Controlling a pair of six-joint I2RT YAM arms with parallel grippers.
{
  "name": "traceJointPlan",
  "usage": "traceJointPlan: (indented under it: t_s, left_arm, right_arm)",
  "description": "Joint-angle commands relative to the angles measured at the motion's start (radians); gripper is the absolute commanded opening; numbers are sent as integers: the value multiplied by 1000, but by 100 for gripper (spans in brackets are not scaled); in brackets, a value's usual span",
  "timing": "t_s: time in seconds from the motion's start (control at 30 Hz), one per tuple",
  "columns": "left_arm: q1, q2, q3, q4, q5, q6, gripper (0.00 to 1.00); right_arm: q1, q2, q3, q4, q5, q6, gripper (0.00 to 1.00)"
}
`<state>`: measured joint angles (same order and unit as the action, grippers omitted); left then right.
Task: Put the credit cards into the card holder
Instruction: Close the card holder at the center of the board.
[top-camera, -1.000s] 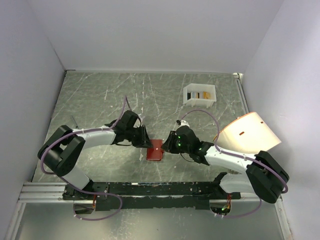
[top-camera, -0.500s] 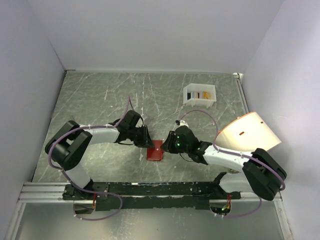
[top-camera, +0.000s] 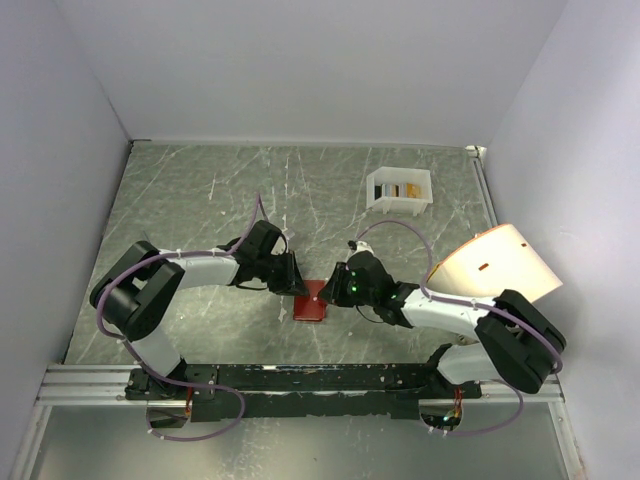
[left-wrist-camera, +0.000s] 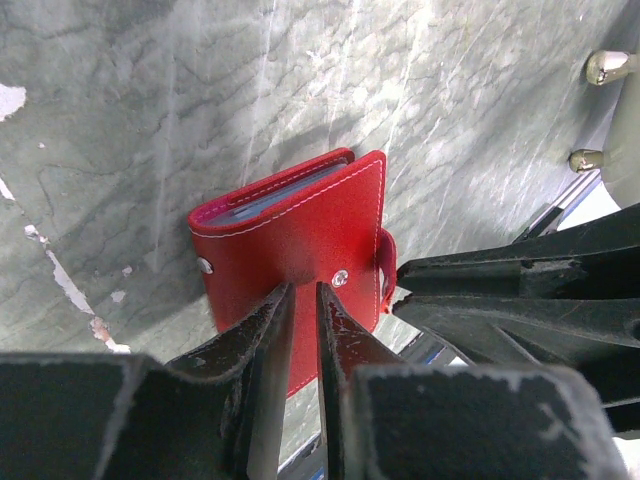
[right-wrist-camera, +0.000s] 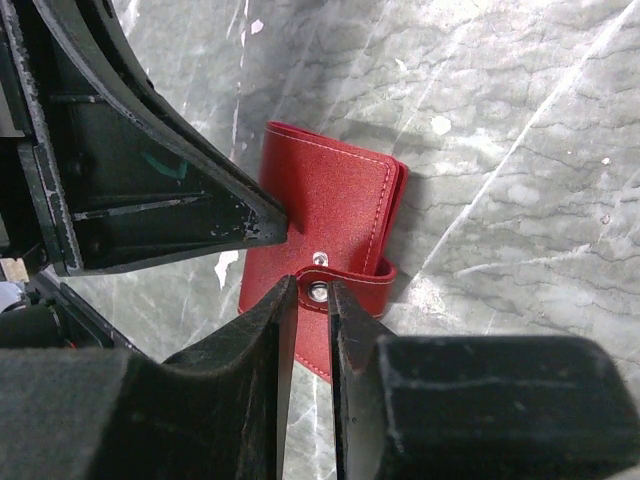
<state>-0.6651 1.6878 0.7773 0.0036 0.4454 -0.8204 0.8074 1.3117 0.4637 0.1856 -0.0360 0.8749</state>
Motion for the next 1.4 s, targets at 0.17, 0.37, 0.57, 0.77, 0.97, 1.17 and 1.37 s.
traceJointPlan:
  t_s: [0.17, 0.37, 0.57, 0.77, 0.97, 1.17, 1.37]
  left_arm:
    - [-7, 12, -9, -4, -33, 13, 27]
    - [-7, 9, -15, -1, -32, 12, 27]
    - [-7, 9, -17, 4, -31, 11, 27]
    - [-6, 9, -17, -1, -33, 14, 27]
    - [-6, 13, -20, 5, -31, 13, 27]
    - [-7, 10, -22, 2, -35, 13, 27]
    - [-6, 12, -21, 8, -31, 10, 27]
  right_arm:
    - [5, 41, -15, 58, -2, 21, 18]
    - [5, 60, -13, 77, -13, 25, 18]
    - [4, 82, -10, 95, -25, 32, 17]
    - [5, 82, -9, 82, -22, 26, 16]
    - [6, 59, 3, 28, -3, 8, 16]
    - [10, -19, 26, -81, 64, -9, 16]
    - [14, -6, 19, -61, 44, 7, 16]
